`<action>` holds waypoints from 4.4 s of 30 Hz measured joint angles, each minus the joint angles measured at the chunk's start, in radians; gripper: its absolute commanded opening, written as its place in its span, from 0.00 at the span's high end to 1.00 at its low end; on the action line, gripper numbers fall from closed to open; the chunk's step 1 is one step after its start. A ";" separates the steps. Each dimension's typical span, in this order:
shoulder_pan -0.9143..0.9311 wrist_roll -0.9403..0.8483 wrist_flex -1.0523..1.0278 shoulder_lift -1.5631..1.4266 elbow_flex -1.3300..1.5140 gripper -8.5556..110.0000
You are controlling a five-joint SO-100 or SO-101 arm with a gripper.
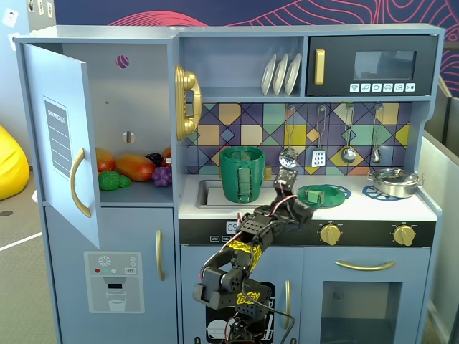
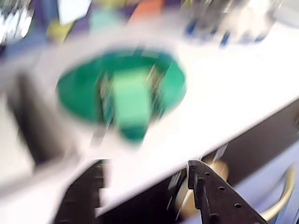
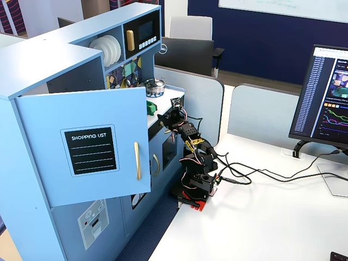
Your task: Pick up the lid from the counter and put it on the green recipient
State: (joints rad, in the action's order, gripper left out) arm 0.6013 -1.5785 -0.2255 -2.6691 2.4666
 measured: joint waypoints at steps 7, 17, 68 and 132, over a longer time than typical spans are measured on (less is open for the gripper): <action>0.038 0.000 0.129 0.127 -0.071 0.62; 0.038 0.000 0.245 0.416 -0.238 0.64; -0.048 -0.020 0.273 0.653 -0.491 0.93; -0.525 -0.049 -0.275 0.594 -0.942 0.93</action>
State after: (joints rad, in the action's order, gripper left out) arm 0.0767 -1.6276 -0.5001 -2.0755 1.5248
